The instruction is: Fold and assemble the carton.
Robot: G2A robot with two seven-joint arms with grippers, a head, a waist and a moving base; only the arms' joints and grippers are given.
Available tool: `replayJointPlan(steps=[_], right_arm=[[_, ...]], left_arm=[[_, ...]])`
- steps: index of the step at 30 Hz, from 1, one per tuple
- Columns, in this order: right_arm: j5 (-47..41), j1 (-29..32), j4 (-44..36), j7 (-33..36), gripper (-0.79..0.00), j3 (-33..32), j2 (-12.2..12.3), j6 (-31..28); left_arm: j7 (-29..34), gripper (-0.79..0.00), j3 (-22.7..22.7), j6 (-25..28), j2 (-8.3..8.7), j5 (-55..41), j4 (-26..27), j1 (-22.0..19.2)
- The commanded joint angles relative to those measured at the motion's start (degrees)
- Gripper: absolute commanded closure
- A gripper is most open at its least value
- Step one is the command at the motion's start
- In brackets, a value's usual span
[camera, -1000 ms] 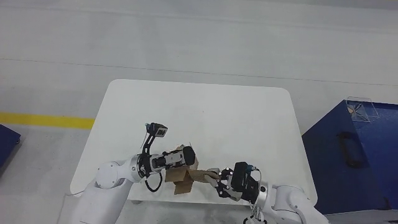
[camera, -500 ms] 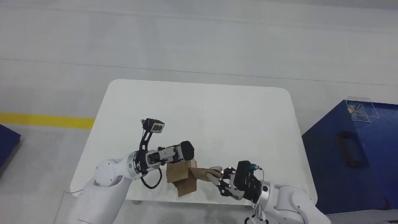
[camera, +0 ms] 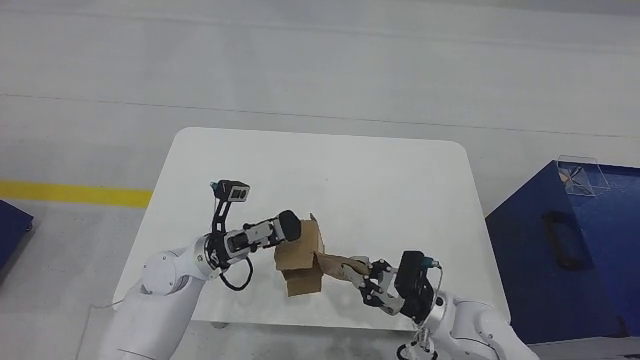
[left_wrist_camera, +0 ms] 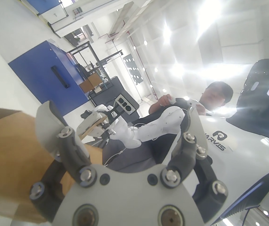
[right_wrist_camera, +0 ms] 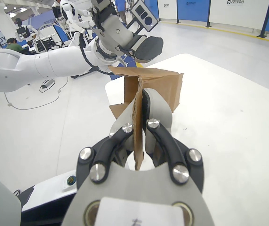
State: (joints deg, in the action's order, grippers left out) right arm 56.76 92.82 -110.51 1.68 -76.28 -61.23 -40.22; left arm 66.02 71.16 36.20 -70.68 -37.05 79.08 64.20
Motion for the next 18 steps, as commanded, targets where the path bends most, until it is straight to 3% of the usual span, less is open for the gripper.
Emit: replayJointPlan(steps=[1, 9, 16, 18], right_arm=[[-0.05, 0.66, -0.79, 0.06, 0.0, -1.43, 0.2, -0.22], [-0.96, 0.8, -3.89, 1.89, 0.0, -5.42, 0.73, -0.76], [-3.21, 0.4, -4.82, 1.6, 0.0, -7.75, 0.87, 0.36], [-3.83, 0.52, -5.07, 1.5, 0.0, -8.31, 0.83, 1.89]], left_arm=[[0.41, -0.785, -0.66, -0.43, -0.01, 1.31, -0.85, -0.54], [4.96, -0.785, -4.52, -6.01, -0.53, -2.34, -4.07, -3.73], [2.24, -0.785, 0.07, -0.18, 0.06, -4.0, -2.84, -3.91], [-0.86, -0.785, 1.92, 2.92, 0.61, 1.46, -2.17, -2.81]])
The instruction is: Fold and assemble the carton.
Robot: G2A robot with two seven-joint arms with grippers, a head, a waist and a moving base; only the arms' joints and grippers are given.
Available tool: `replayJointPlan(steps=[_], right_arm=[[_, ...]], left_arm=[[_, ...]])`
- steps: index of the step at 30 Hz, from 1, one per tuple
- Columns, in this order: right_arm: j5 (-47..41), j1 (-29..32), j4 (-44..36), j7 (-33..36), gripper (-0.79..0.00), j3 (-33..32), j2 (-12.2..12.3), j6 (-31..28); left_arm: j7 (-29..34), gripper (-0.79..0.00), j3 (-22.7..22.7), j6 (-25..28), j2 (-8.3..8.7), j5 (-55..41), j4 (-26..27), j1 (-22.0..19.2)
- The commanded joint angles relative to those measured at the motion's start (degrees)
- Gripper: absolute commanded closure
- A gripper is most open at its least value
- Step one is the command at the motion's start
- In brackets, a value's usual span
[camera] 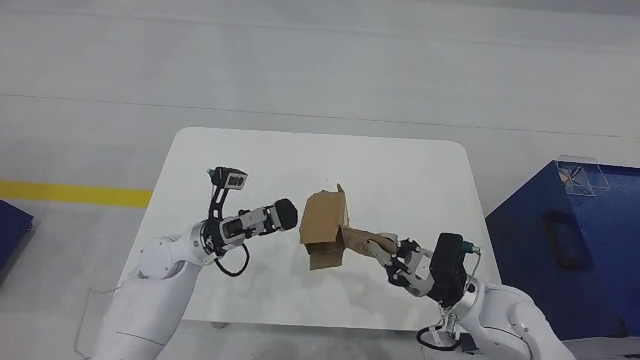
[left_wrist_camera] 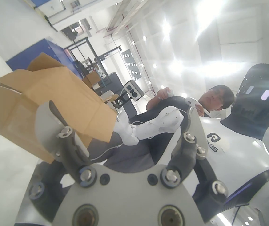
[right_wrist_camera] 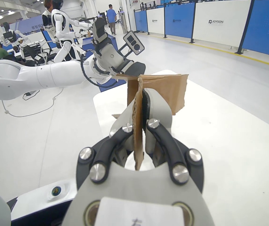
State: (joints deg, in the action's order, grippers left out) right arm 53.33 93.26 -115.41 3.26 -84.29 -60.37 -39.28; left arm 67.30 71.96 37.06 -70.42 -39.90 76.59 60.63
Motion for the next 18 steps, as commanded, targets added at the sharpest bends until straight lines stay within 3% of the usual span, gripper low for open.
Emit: replayJointPlan(steps=[1, 8, 11, 18], right_arm=[[-0.93, 0.21, -0.32, 0.01, 0.0, -0.41, -0.05, 1.56], [-5.87, -0.09, -0.99, 4.07, 0.0, -0.18, -0.29, 7.87], [-6.89, -0.83, -0.72, 5.88, 0.0, 0.58, -0.36, 8.8], [-7.5, -1.5, -0.56, 8.14, 0.0, 2.15, -0.42, 8.29]], left_arm=[[-3.09, -0.785, 1.42, 3.01, 0.55, 6.6, 0.29, 1.38], [-8.19, -0.785, -0.87, 8.11, 1.31, 23.39, -2.55, 2.43], [-10.36, -0.785, -2.53, 9.78, 1.04, 26.24, -4.09, 1.71], [-21.82, -0.785, -4.98, 6.37, 0.27, 39.64, -4.85, -0.06]])
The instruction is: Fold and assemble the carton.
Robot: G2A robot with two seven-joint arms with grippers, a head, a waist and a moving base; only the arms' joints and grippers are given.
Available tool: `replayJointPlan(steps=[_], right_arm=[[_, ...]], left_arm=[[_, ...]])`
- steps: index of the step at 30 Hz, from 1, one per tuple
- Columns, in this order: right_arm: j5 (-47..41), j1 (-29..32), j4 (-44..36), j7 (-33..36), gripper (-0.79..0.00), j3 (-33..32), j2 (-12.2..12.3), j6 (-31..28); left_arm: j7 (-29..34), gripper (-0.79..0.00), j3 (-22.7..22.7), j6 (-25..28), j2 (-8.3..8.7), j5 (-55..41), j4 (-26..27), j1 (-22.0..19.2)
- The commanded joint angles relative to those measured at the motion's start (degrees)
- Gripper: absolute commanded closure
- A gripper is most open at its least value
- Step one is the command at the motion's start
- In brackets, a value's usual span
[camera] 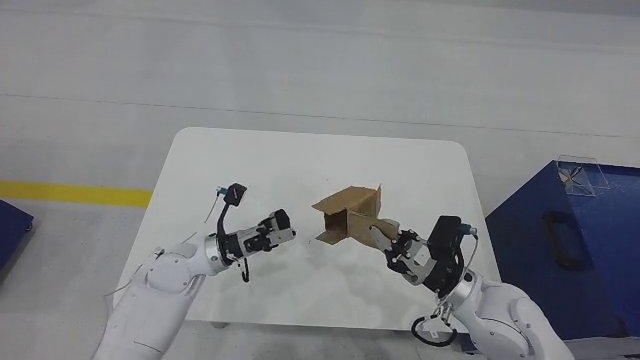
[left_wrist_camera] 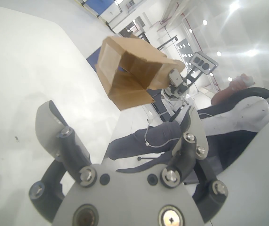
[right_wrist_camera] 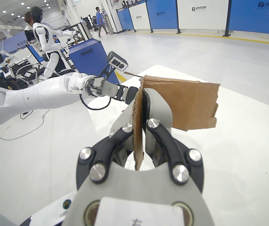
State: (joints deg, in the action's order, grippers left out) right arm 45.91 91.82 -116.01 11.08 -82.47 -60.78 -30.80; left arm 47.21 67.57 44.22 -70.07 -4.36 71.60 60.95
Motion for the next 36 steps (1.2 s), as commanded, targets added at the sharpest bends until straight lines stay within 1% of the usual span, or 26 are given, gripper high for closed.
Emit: replayJointPlan(steps=[1, 5, 7, 10, 13, 14, 16, 18, 22, 26, 27, 28, 29, 30, 31, 32, 33, 36], right_arm=[[-0.31, -0.14, 0.1, 0.4, 0.0, 0.61, -0.04, -0.31], [0.1, -0.56, 0.33, 0.7, 0.0, 1.92, -0.15, -0.36], [0.38, -0.8, 0.38, 0.77, 0.0, 2.59, -0.21, -0.51], [0.77, -1.01, 0.39, 0.73, 0.0, 3.4, -0.29, -0.51], [1.09, -1.3, 0.54, 0.63, 0.0, 4.19, -0.37, -0.57], [1.14, -1.44, 0.67, 0.64, 0.0, 4.46, -0.4, -0.49], [1.24, -1.72, 0.71, 0.65, 0.0, 5.02, -0.47, -0.46], [1.38, -1.96, 0.71, 0.73, 0.0, 5.45, -0.52, -0.37], [1.7, -2.64, 1.21, 1.06, 0.0, 6.15, -0.6, -0.2], [2.05, -3.22, 1.57, 1.18, 0.0, 7.02, -0.72, 0.16], [2.12, -3.27, 1.56, 1.16, 0.0, 7.15, -0.75, 0.27], [2.16, -3.3, 1.52, 1.17, 0.0, 7.3, -0.76, 0.26], [2.17, -3.31, 1.56, 1.18, 0.0, 7.39, -0.77, 0.3], [2.19, -3.34, 1.58, 1.26, 0.0, 7.47, -0.78, 0.31], [2.21, -3.4, 1.65, 1.28, 0.0, 7.55, -0.79, 0.32], [2.23, -3.43, 1.76, 1.35, 0.0, 7.69, -0.81, 0.32], [2.28, -3.5, 1.83, 1.35, 0.0, 7.82, -0.82, 0.34], [2.7, -3.54, 1.96, 1.48, 0.0, 8.45, -0.88, 0.34]], left_arm=[[-3.57, -0.785, -0.79, -1.12, -0.14, 7.14, 0.24, -0.63], [-8.91, -0.785, -2.36, -3.17, -0.43, 16.73, 0.73, -1.02], [-12.4, -0.785, -2.61, -3.99, -0.58, 19.58, 1.01, -0.87], [-15.64, -0.785, -3.07, -6.24, -0.72, 23.14, 1.24, -0.85], [-16.49, -0.785, -3.81, -7.9, -0.91, 22.75, 1.27, -0.67], [-16.42, -0.767, -3.93, -8.42, -0.91, 23.17, 1.22, -0.83], [-16.82, -0.767, -4.25, -9.19, -0.95, 24.04, 1.11, -0.95], [-17.24, -0.763, -4.59, -9.52, -1.03, 24.25, 0.94, -1.11], [-18.06, -0.782, -5.33, -9.39, -1.2, 24.02, 1.07, -1.12], [-18.03, -0.736, -5.89, -10.13, -1.28, 24.56, 0.53, -1.44], [-17.92, -0.705, -6.09, -10.17, -1.32, 24.4, 0.44, -1.52], [-17.87, -0.65, -6.25, -10.09, -1.35, 24.38, 0.42, -1.61], [-17.9, -0.536, -6.35, -10.02, -1.36, 24.43, 0.32, -1.66], [-17.92, -0.345, -6.43, -10.0, -1.37, 24.46, 0.23, -1.72], [-17.91, -0.243, -6.51, -10.0, -1.38, 24.5, 0.13, -1.76], [-17.9, -0.086, -6.58, -9.98, -1.38, 24.53, 0.0, -1.81], [-17.72, 0.0, -6.69, -9.98, -1.4, 24.34, -0.17, -1.85], [-17.06, 0.0, -6.92, -9.73, -1.41, 23.91, -0.45, -2.16]])
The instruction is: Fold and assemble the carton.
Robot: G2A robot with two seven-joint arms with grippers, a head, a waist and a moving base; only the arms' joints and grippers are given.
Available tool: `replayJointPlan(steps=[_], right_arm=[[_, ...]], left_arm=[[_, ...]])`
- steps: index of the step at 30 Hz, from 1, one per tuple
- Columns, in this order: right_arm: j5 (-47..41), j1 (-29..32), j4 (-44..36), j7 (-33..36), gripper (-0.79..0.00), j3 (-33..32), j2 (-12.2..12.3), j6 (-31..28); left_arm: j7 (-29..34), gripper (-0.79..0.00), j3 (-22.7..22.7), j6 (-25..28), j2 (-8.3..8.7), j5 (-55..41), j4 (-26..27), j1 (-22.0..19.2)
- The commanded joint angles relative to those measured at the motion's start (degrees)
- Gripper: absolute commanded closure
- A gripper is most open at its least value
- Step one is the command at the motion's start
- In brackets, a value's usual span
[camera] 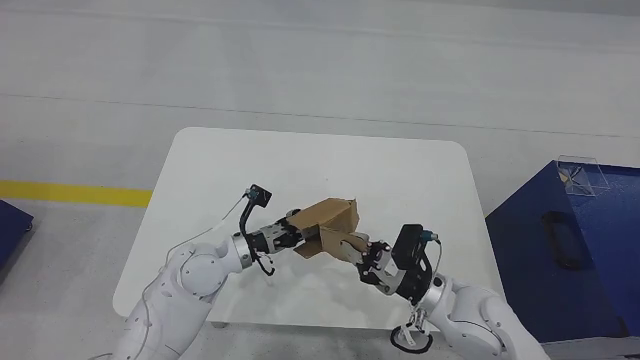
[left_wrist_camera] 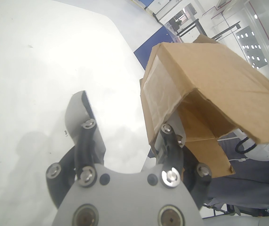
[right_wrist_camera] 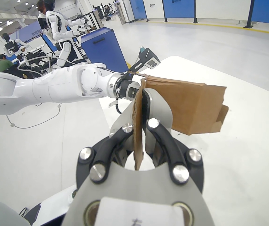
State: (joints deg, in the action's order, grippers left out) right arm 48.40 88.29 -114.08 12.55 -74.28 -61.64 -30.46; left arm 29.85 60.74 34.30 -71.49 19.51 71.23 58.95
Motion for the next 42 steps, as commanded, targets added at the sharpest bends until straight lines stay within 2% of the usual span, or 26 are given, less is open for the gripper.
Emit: replayJointPlan(steps=[1, 9, 10, 11, 12, 16, 18, 21, 23, 26, 28, 29, 31, 34, 37, 42], right_arm=[[0.45, -0.02, 0.12, 0.04, 0.0, 0.48, -0.05, 0.13], [1.07, -0.52, 0.73, -0.3, 0.0, 1.43, -0.22, 0.84], [1.17, -0.57, 0.76, -0.25, -0.157, 1.45, -0.23, 0.95], [1.25, -0.61, 0.77, -0.22, -0.354, 1.47, -0.24, 1.05], [1.37, -0.62, 0.75, -0.18, -0.785, 1.46, -0.24, 1.24], [1.11, -0.57, 0.51, -0.58, -0.785, 1.48, -0.28, 1.33], [1.11, -0.57, 0.51, -0.58, -0.785, 1.48, -0.28, 1.33], [0.05, -0.41, 0.36, -0.61, -0.785, 1.71, -0.29, 0.69], [-2.98, -0.31, -0.07, -1.42, -0.785, -0.88, -0.05, -1.1], [-1.39, 1.84, -2.42, -5.18, -0.785, -7.1, 0.45, -1.22], [1.28, 4.09, -4.35, -9.07, -0.785, -10.94, 0.63, -0.52], [3.38, 5.33, -5.23, -10.83, -0.785, -12.36, 0.69, -0.1], [6.21, 7.87, -6.13, -13.01, -0.785, -13.95, 0.71, 0.93], [6.01, 10.56, -6.5, -14.32, -0.785, -14.0, 0.54, 2.61], [6.15, 11.07, -6.43, -14.16, -0.785, -13.56, 0.47, 3.18], [6.15, 11.07, -6.43, -14.16, -0.785, -13.56, 0.47, 3.18]], left_arm=[[0.5, 0.0, -0.16, 0.32, 0.02, -0.05, -0.22, -0.19], [7.19, 0.0, -0.48, 0.85, 0.3, -5.03, -1.03, -0.6], [8.13, 0.0, -0.47, 1.06, 0.34, -6.32, -1.13, -0.58], [8.54, 0.0, -0.22, 1.3, 0.43, -6.7, -1.19, -0.7], [8.69, 0.0, 0.03, 1.64, 0.54, -6.64, -1.22, -0.72], [11.26, 0.0, 0.87, 1.94, 0.78, -12.88, -1.63, -0.2], [13.03, 0.0, 1.36, 1.38, 0.75, -19.75, -1.58, 0.2], [13.03, 0.0, 1.36, 1.38, 0.75, -19.75, -1.58, 0.2], [13.03, 0.0, 1.36, 1.38, 0.75, -19.75, -1.58, 0.2], [13.03, 0.0, 1.36, 1.38, 0.75, -19.75, -1.58, 0.2], [14.71, 0.0, 1.27, -5.29, 0.38, -29.68, -0.58, 0.94], [17.8, 0.0, 1.43, -7.45, 0.3, -35.76, 0.02, 1.04], [24.42, 0.0, 2.1, -16.01, 0.09, -49.52, -1.16, 0.71], [30.85, 0.0, 1.93, -27.25, -0.61, -64.13, -4.83, -0.74], [34.29, 0.0, 0.66, -35.18, -1.76, -74.64, -8.68, -2.56], [35.16, 0.0, 0.44, -36.07, -1.9, -75.85, -8.98, -2.73]])
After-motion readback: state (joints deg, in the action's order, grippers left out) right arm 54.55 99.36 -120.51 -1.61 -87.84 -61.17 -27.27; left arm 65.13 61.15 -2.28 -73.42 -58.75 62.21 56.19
